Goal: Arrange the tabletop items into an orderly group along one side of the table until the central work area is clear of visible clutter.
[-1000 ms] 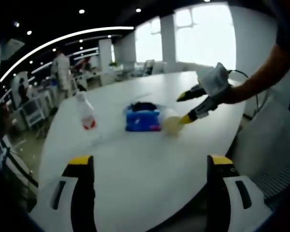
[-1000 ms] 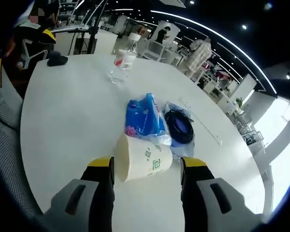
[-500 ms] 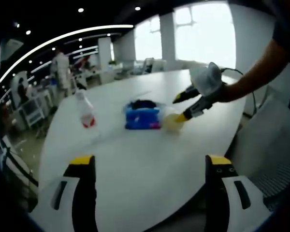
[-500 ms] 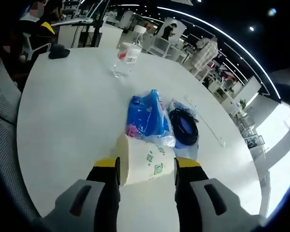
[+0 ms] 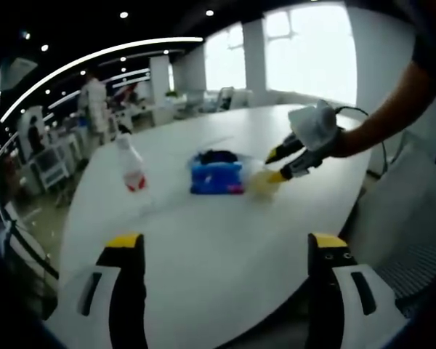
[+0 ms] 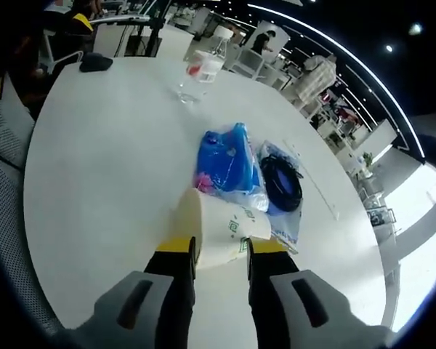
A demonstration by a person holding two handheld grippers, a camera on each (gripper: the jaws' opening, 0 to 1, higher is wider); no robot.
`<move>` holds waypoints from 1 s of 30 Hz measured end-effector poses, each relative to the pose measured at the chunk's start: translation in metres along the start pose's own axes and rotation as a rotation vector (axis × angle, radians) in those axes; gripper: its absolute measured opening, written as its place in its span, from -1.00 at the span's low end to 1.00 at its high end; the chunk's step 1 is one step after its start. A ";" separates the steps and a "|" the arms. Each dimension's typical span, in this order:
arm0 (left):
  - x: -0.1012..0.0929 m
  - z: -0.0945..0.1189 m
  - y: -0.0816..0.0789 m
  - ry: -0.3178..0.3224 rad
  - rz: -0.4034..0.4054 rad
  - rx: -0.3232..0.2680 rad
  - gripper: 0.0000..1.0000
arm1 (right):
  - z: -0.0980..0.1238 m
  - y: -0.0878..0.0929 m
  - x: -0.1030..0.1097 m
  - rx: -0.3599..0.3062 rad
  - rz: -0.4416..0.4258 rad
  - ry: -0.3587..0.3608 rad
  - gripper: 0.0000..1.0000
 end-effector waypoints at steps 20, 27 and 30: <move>0.001 0.000 -0.001 -0.003 0.000 -0.002 0.76 | 0.021 0.003 -0.023 -0.031 -0.046 0.127 -0.98; 0.000 0.000 -0.001 -0.003 -0.002 0.001 0.76 | 0.031 0.006 -0.037 -0.055 -0.115 0.160 -0.99; 0.000 0.000 -0.001 -0.003 -0.009 -0.002 0.76 | 0.035 0.007 -0.041 -0.063 -0.152 0.159 -0.99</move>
Point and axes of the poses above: the point that each gripper's makers call its tool centre point, and the gripper's own axes: z roughly backward along the fingers, x roughly to its left, y roughly out of its underside, the point moved 5 cm from there along z, roughly backward along the fingers, and after that the axes turned 10 degrees about x, right-handed, at the moved point
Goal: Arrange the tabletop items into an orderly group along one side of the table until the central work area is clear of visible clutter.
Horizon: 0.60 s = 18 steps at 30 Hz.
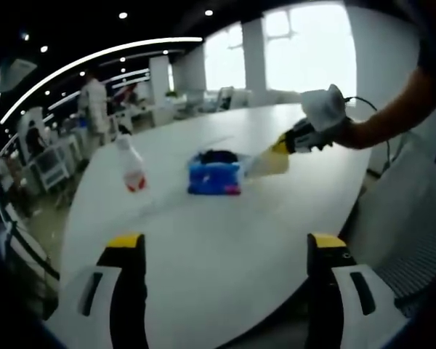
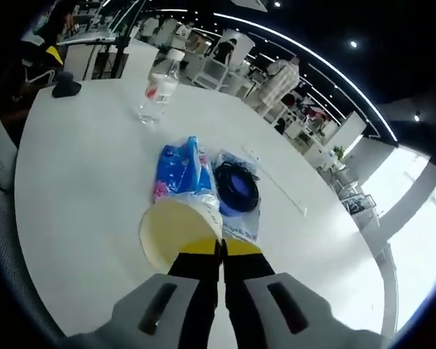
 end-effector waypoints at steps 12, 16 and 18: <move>-0.001 0.000 0.001 0.007 -0.007 -0.005 0.74 | 0.008 0.002 -0.001 0.000 -0.135 -0.040 -1.00; -0.001 0.000 0.001 0.007 -0.008 -0.004 0.71 | 0.012 0.000 0.004 -0.001 -0.152 -0.059 -1.00; -0.001 0.000 0.001 0.007 -0.008 -0.008 0.71 | 0.013 0.000 0.006 -0.001 -0.158 -0.072 -1.00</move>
Point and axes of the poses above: the point that each gripper's makers call its tool centre point, and the gripper's own axes: z roughly backward along the fingers, x roughly to its left, y roughly out of its underside, the point moved 5 cm from there along z, roughly backward along the fingers, and after that the axes turned 10 degrees about x, right-handed, at the moved point
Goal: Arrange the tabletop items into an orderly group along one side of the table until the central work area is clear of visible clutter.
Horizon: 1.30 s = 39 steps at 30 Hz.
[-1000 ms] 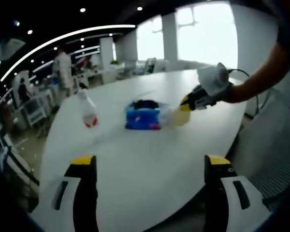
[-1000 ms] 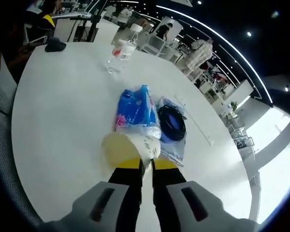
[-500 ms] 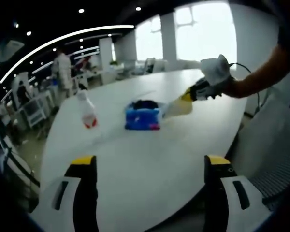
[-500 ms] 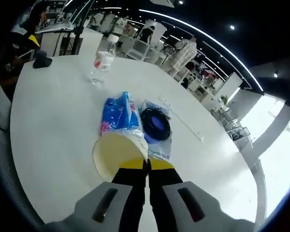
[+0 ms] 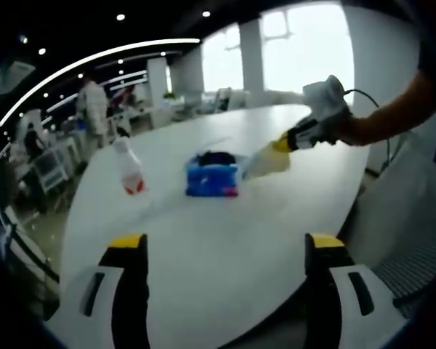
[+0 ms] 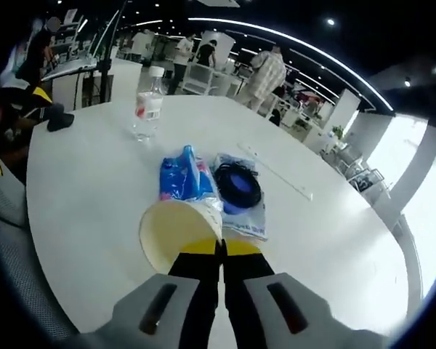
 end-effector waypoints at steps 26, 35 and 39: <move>-0.012 0.001 -0.006 0.039 -0.089 0.016 0.38 | 0.021 -0.004 0.030 0.032 -0.087 -0.111 -1.00; -0.005 -0.001 -0.018 0.027 -0.120 0.008 0.11 | 0.024 -0.006 0.043 0.047 -0.112 -0.154 -1.00; -0.003 -0.004 -0.026 0.023 -0.125 -0.008 0.04 | 0.027 -0.008 0.050 0.050 -0.120 -0.178 -1.00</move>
Point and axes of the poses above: the point that each gripper's makers call its tool centre point, and the gripper's own axes: z roughly backward along the fingers, x roughly to its left, y roughly out of its underside, the point moved 5 cm from there along z, roughly backward along the fingers, and after that the axes turned 10 degrees about x, right-handed, at the moved point
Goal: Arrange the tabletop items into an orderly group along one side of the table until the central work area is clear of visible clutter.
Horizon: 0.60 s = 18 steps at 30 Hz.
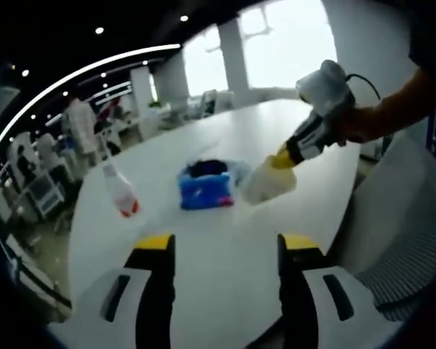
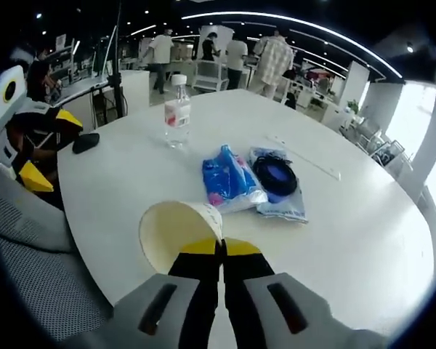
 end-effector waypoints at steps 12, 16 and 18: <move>-0.009 -0.010 -0.023 0.027 -0.029 -0.042 -0.12 | 0.004 0.002 0.020 0.019 -0.042 -0.057 -1.00; -0.015 -0.012 -0.028 0.042 -0.025 -0.060 -0.15 | 0.006 0.002 0.027 0.026 -0.049 -0.078 -1.00; -0.020 -0.014 -0.029 0.052 -0.022 -0.066 -0.15 | 0.006 0.002 0.031 0.030 -0.053 -0.092 -1.00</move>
Point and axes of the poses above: the point that each gripper's makers call its tool centre point, and the gripper's own axes: z roughly backward along the fingers, x roughly to its left, y roughly out of its underside, the point moved 5 cm from there along z, roughly backward along the fingers, and after that the axes turned 10 degrees about x, right-handed, at the moved point
